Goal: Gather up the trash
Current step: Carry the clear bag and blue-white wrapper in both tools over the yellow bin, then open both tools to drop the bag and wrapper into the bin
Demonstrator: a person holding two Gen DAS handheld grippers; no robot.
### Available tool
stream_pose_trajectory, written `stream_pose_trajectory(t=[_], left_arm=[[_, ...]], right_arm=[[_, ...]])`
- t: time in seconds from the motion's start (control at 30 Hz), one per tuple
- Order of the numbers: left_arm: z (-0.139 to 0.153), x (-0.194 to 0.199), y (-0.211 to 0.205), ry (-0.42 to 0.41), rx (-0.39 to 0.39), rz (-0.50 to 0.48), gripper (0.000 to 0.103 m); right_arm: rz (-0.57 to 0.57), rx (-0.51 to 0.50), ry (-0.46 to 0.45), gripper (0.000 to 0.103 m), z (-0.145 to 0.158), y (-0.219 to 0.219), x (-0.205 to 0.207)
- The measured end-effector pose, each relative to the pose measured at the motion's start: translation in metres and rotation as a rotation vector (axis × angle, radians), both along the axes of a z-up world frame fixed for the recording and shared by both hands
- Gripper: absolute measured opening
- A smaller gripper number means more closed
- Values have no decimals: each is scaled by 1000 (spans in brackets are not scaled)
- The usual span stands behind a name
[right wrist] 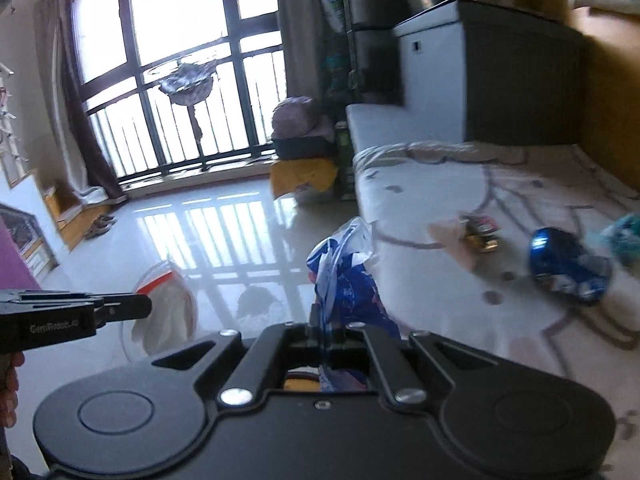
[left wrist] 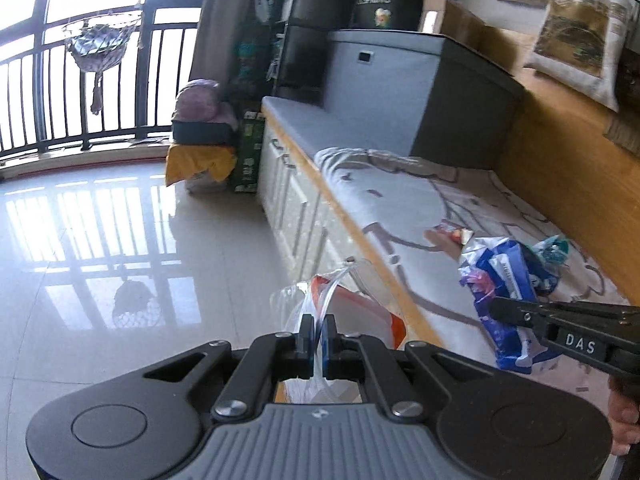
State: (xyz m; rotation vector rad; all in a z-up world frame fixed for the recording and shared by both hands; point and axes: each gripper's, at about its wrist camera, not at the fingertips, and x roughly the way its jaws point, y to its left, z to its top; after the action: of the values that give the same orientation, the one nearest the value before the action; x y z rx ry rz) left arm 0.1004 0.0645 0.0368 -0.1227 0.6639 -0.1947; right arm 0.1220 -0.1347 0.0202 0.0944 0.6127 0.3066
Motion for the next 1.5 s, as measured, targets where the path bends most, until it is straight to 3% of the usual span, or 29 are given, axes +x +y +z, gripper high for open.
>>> stream_pose_trajectory(t=[0.37,0.77,1.03,1.2,1.33,1.5], left_arm=[[-59,37,31,87,-32,54,2],[-132,78,48,205,-54,72,2],[-201,91,48,340,-37,70,2],[-255,89,49,465,-75,71,3],[-287,92,46,514,-81,64,3],[-322,106,46,566,-146,137,3]], right_arm=[[89,-64,157,1,-68,47,49],[140,-100,301,1,-121,62,99],[173,-104,413,1,-156,69,118],[189,-136,479,1,-185,79,129],[177,-150,535,1,-206,82,140],[159,-106,607,1,-230,79,150]])
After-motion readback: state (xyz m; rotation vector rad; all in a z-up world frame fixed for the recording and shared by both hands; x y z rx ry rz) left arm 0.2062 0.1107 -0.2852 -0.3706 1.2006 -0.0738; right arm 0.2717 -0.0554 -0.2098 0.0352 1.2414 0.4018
